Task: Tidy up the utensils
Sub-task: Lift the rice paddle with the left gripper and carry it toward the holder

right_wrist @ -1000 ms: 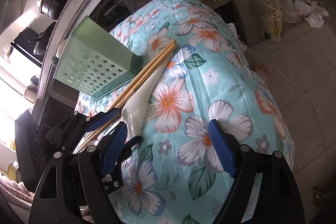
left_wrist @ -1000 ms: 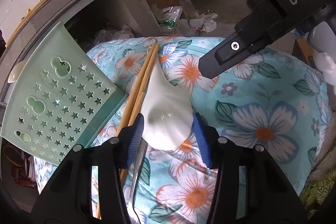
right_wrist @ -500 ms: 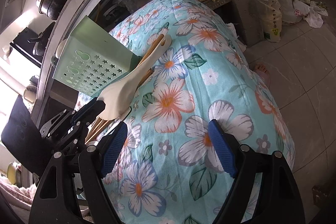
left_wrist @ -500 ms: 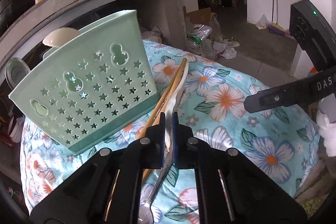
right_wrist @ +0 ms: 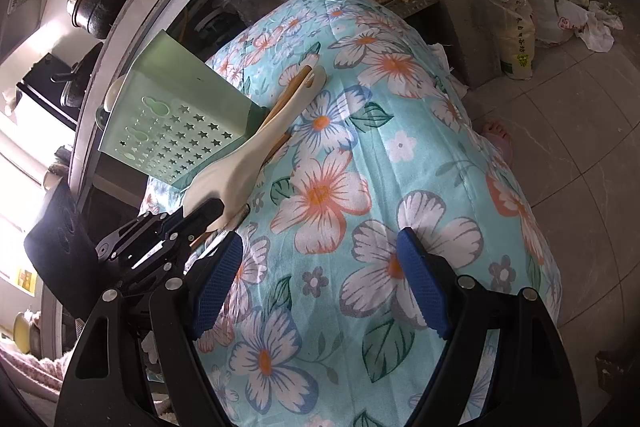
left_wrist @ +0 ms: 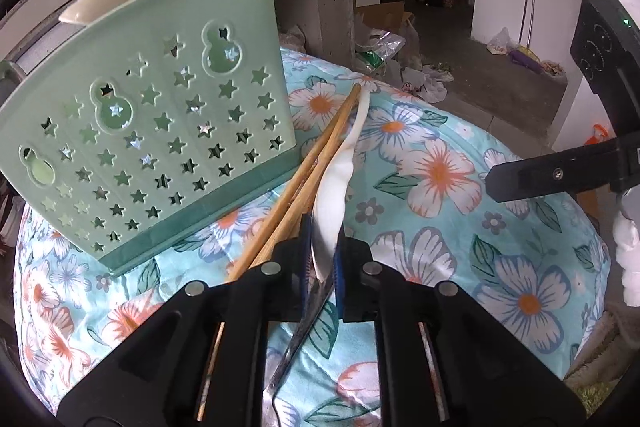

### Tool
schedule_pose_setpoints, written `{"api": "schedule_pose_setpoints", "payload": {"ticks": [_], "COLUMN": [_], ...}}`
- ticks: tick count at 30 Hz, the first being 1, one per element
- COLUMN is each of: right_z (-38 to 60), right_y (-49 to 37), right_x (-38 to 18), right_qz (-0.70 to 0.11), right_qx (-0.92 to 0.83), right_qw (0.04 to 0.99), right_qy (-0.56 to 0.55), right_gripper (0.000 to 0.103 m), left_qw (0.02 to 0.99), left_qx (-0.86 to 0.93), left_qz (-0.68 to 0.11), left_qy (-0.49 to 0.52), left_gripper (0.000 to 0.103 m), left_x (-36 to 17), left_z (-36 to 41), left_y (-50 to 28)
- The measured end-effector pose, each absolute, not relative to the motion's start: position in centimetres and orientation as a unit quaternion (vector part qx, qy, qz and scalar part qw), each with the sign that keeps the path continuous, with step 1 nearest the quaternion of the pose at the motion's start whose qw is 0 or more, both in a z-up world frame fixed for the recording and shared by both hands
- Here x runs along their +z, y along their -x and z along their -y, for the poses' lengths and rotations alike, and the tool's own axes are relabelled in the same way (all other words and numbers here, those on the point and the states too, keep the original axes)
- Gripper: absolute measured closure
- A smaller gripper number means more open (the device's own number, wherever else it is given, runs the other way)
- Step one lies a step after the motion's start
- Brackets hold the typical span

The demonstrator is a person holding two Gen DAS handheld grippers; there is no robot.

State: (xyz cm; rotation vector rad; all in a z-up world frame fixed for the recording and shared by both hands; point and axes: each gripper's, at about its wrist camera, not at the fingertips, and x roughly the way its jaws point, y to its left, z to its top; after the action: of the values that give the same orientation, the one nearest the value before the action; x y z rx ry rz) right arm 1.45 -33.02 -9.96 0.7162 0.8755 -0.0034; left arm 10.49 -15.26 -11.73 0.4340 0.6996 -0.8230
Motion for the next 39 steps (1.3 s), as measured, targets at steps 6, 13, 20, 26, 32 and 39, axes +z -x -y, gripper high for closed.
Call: {"api": "schedule_pose_setpoints", "payload": {"ticks": [6,13,20,26,32,39], "right_z": [32.9,32.7,32.5,32.2,31.2,29.1], "right_y": [-1.6,-1.6,-1.6,-1.2,-0.6,-0.6], "right_x": [-9.9,-9.9,-9.8,-9.4,-8.2,-6.7], "right_qz": [-0.416,-0.415,-0.411,-0.405,-0.397,-0.391], "right_qx": [-0.005,-0.007,-0.012,-0.021,-0.025,-0.013], "right_qw": [0.844,0.846,0.850,0.856,0.869,0.887], "right_qy": [-0.338,-0.336,-0.330,-0.322,-0.295,-0.245], "right_gripper": [0.025,0.025,0.025,0.031,0.033,0.034], "left_qw": [0.837,0.852,0.875,0.884,0.890,0.894], "left_qx": [-0.388,-0.384,-0.383,-0.387,-0.390,-0.388], "left_qz": [-0.335,-0.303,-0.255,-0.227,-0.211,-0.204], "left_qy": [-0.193,-0.185,-0.153,-0.130,-0.106,-0.090], "left_gripper": [0.097,0.101,0.101,0.101,0.101,0.101], "left_x": [-12.1,-10.2,-6.6,-3.7,-0.8,1.5], "left_z": [15.2,14.4,13.3,11.9,9.1,4.4], "left_y": [-11.2,-10.6,-10.1,-9.4,-8.1,-5.9]}}
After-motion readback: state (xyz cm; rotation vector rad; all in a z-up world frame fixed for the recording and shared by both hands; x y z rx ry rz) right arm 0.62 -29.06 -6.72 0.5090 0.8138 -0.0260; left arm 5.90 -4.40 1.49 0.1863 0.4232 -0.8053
